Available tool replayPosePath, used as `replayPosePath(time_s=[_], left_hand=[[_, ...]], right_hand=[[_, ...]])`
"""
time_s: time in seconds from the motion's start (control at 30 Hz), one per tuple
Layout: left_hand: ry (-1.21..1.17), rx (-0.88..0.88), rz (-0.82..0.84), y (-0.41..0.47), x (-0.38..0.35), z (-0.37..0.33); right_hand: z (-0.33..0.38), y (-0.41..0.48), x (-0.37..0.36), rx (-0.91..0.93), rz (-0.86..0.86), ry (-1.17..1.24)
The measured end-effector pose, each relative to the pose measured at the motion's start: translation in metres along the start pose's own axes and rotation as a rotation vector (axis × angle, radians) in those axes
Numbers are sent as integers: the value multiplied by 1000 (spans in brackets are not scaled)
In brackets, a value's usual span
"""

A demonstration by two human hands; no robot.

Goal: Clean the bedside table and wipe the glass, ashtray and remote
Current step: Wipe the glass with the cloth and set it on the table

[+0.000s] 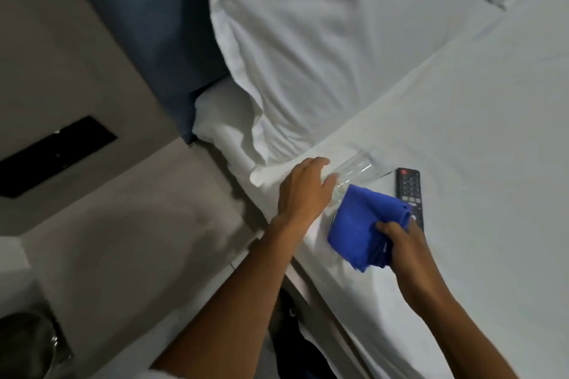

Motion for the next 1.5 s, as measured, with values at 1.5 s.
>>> replayPosePath(time_s=[1.5], left_hand=[[-1210,710,-207,-203,181,274]], right_hand=[[79,-140,-342,523,748,-164]])
Point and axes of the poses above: each hand's wrist, its own y-axis towards the middle knuckle, its own x-axis out of the back of the hand, z = x × y, the point moved 8 cm from there along y, towards the middle knuckle, and after that the axes turned 8 degrees about x, right-handed, at the moved point
